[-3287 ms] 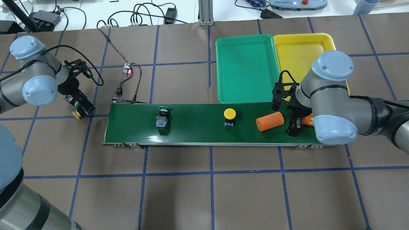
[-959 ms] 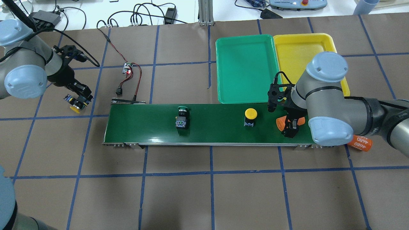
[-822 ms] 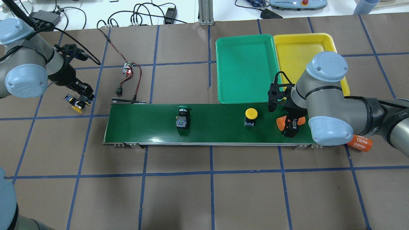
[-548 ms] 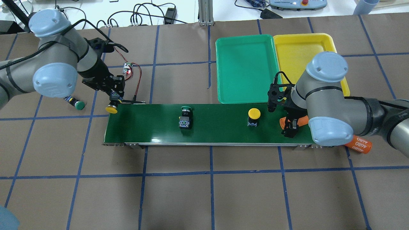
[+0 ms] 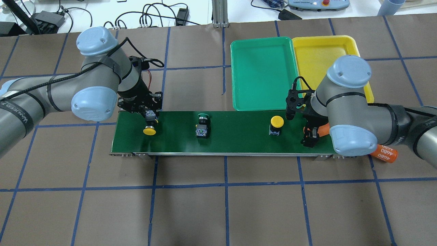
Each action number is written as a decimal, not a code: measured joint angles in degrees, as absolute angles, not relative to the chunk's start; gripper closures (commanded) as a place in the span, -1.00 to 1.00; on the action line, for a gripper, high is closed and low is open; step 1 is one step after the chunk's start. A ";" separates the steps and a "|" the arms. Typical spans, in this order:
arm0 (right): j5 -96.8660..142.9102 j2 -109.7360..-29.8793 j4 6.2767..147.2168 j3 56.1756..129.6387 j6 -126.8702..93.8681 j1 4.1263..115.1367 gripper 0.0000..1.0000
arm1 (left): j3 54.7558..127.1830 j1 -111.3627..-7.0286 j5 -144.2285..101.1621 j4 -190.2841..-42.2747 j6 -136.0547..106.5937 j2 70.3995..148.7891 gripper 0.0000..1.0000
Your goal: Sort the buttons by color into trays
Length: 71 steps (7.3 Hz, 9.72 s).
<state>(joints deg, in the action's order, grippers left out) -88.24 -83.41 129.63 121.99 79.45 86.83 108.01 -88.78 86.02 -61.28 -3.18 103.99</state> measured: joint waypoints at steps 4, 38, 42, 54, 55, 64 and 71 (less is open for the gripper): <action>-88.24 -83.83 129.66 121.82 78.60 87.42 -1.00 | 106.81 -86.52 85.84 -59.36 -2.21 104.00 -1.00; -86.83 -73.74 125.20 101.70 93.77 73.20 -0.40 | 98.00 -70.71 86.33 -66.36 -4.73 107.08 1.00; -86.93 -77.78 118.59 101.69 72.76 78.81 -0.42 | 105.70 -83.61 88.40 -64.95 2.20 103.24 1.00; -83.64 -79.48 110.71 102.71 15.66 84.30 -0.46 | 84.08 -89.68 88.58 -90.57 0.71 99.61 -1.00; -83.59 -80.38 109.61 103.44 12.66 84.43 -0.46 | 82.15 -90.05 88.67 -93.17 0.27 99.54 -1.00; -83.34 -82.98 110.02 111.30 5.84 85.78 -1.00 | 81.64 -90.26 88.92 -95.99 -1.83 98.53 -1.00; -86.79 -78.10 113.12 111.40 6.98 87.85 0.71 | 81.53 -90.44 92.47 -94.42 -1.70 98.22 -1.00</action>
<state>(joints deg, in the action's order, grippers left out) -86.79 -78.10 113.12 111.40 6.98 87.85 81.53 -90.44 92.47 -94.42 -1.70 98.22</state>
